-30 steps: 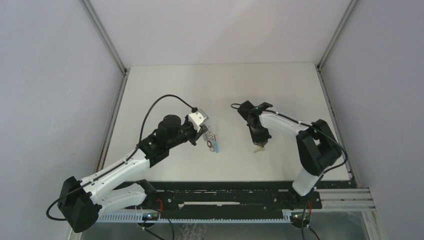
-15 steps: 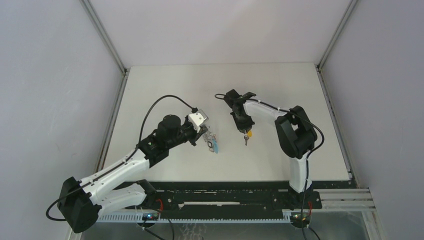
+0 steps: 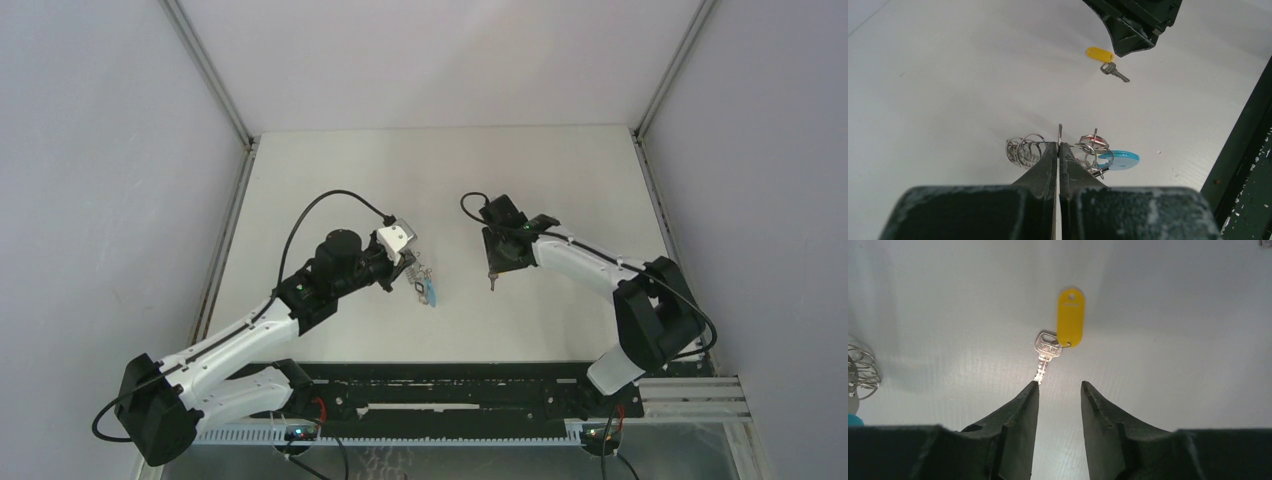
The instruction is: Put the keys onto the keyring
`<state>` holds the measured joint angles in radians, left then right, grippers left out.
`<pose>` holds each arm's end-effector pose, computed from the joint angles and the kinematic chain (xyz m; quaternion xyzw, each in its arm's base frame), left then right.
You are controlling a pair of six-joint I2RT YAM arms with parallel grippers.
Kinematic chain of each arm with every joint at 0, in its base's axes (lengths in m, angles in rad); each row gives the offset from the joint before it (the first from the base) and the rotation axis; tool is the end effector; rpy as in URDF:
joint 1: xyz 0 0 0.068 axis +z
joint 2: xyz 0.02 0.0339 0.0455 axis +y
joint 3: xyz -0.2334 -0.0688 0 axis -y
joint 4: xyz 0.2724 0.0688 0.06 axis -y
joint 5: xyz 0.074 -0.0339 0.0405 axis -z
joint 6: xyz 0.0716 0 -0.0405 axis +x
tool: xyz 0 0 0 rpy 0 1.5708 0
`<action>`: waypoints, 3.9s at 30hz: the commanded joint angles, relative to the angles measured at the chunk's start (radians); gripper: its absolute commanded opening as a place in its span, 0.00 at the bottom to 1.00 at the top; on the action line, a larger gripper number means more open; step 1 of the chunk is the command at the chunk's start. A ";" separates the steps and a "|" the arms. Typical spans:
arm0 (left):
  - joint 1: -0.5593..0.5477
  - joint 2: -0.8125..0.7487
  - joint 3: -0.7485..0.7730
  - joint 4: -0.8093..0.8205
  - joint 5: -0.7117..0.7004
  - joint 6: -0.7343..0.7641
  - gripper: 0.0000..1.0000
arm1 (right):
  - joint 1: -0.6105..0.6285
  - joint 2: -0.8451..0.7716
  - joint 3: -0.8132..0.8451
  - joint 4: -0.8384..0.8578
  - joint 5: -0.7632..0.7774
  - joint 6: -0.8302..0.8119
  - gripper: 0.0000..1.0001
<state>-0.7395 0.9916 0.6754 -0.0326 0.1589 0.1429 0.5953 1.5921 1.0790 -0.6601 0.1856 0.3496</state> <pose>0.2183 -0.2144 0.2317 0.3898 0.7189 -0.2302 0.5275 0.2953 0.1840 0.1323 -0.1014 0.9710 0.0086 0.2164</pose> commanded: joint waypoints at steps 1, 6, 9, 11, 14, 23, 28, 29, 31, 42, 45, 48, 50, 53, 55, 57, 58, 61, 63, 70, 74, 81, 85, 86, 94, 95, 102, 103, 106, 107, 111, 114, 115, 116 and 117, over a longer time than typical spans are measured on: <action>-0.004 -0.031 0.002 0.057 0.003 0.012 0.00 | -0.014 -0.077 -0.091 0.206 0.002 0.066 0.39; -0.004 -0.033 0.003 0.057 0.008 0.011 0.00 | -0.090 -0.080 -0.178 0.343 -0.151 -0.015 0.47; -0.004 -0.033 0.003 0.057 0.005 0.011 0.00 | -0.091 -0.077 -0.186 0.350 -0.155 0.033 0.46; -0.005 -0.029 0.005 0.058 0.005 0.011 0.00 | -0.068 -0.082 -0.186 0.343 -0.105 0.105 0.46; -0.004 -0.025 0.006 0.056 0.004 0.011 0.00 | -0.019 -0.083 -0.186 0.333 0.020 0.235 0.44; -0.004 -0.033 0.006 0.051 0.005 0.011 0.00 | -0.023 -0.040 -0.189 0.404 0.011 0.100 0.46; -0.004 -0.030 0.007 0.051 0.008 0.011 0.00 | -0.064 -0.017 -0.198 0.442 -0.082 0.020 0.50; -0.004 -0.031 0.007 0.051 0.009 0.011 0.00 | -0.069 -0.011 -0.198 0.448 -0.093 0.013 0.50; -0.004 -0.031 0.007 0.051 0.009 0.011 0.00 | -0.075 0.004 -0.198 0.453 -0.101 0.012 0.50; -0.005 -0.027 0.009 0.047 0.019 0.011 0.00 | -0.018 0.022 -0.198 0.397 -0.142 0.039 0.47; -0.005 -0.028 0.009 0.046 0.017 0.011 0.00 | 0.003 0.004 -0.197 0.385 -0.187 0.060 0.45; -0.004 -0.027 0.010 0.046 0.021 0.010 0.00 | 0.024 -0.006 -0.186 0.369 -0.237 0.049 0.43; -0.004 -0.028 0.010 0.046 0.022 0.009 0.00 | 0.036 -0.019 -0.180 0.359 -0.230 0.029 0.41; -0.004 -0.032 0.009 0.046 0.020 0.009 0.00 | 0.044 -0.038 -0.181 0.339 -0.153 -0.018 0.38; -0.005 -0.033 0.008 0.046 0.021 0.009 0.00 | 0.048 -0.051 -0.189 0.334 -0.118 -0.060 0.37; -0.004 -0.034 0.007 0.046 0.019 0.011 0.00 | 0.052 -0.066 -0.201 0.336 -0.109 -0.092 0.36; -0.004 -0.033 0.007 0.046 0.018 0.011 0.00 | 0.054 -0.070 -0.208 0.340 -0.106 -0.102 0.36; -0.005 -0.034 0.007 0.046 0.021 0.012 0.00 | 0.054 -0.062 -0.223 0.349 -0.102 -0.129 0.33; -0.005 -0.034 0.007 0.046 0.022 0.014 0.00 | 0.056 -0.048 -0.223 0.351 -0.106 -0.143 0.33; -0.004 -0.032 0.007 0.046 0.028 0.014 0.00 | 0.066 -0.018 -0.223 0.375 -0.119 -0.173 0.29; -0.004 -0.030 0.009 0.046 0.032 0.016 0.00 | 0.066 -0.004 -0.220 0.383 -0.132 -0.181 0.24; -0.004 -0.027 0.008 0.046 0.033 0.016 0.00 | 0.066 0.013 -0.217 0.391 -0.140 -0.193 0.18; -0.004 -0.027 0.009 0.046 0.035 0.016 0.00 | 0.066 0.019 -0.211 0.400 -0.147 -0.193 0.14; -0.004 -0.028 0.009 0.046 0.036 0.015 0.00 | 0.066 0.023 -0.205 0.393 -0.147 -0.193 0.12; -0.004 -0.029 0.008 0.046 0.033 0.017 0.00 | 0.069 -0.024 -0.171 0.290 -0.104 -0.180 0.00; -0.004 -0.030 0.008 0.046 0.034 0.017 0.00 | 0.069 -0.041 -0.169 0.267 -0.095 -0.175 0.00; -0.004 -0.031 0.007 0.046 0.034 0.016 0.00 | 0.070 -0.137 -0.116 0.038 -0.043 -0.122 0.00; -0.004 -0.030 0.007 0.046 0.033 0.015 0.00 | 0.070 -0.142 -0.100 -0.004 -0.037 -0.110 0.00; -0.004 -0.030 0.007 0.046 0.033 0.016 0.00 | 0.071 -0.156 -0.073 -0.107 -0.035 -0.078 0.00; -0.004 -0.030 0.006 0.046 0.033 0.016 0.00 | 0.071 -0.161 -0.067 -0.136 -0.033 -0.064 0.00; -0.004 -0.029 0.009 0.045 0.034 0.016 0.00 | 0.069 -0.160 -0.047 -0.228 -0.029 -0.035 0.00; -0.004 -0.026 0.010 0.043 0.034 0.018 0.00 | 0.065 -0.140 -0.031 -0.276 -0.053 -0.035 0.00; -0.004 -0.025 0.010 0.043 0.035 0.017 0.00 | 0.062 -0.128 -0.026 -0.281 -0.057 -0.039 0.00; -0.004 -0.024 0.010 0.043 0.036 0.017 0.00 | 0.059 -0.113 -0.020 -0.286 -0.059 -0.042 0.00; -0.004 -0.023 0.012 0.042 0.037 0.017 0.00 | 0.056 -0.096 -0.012 -0.290 -0.059 -0.047 0.00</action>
<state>-0.7395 0.9894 0.6754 -0.0338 0.1715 0.1432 0.6563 1.4582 1.0100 -0.8825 0.1291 0.2836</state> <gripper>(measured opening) 0.010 0.003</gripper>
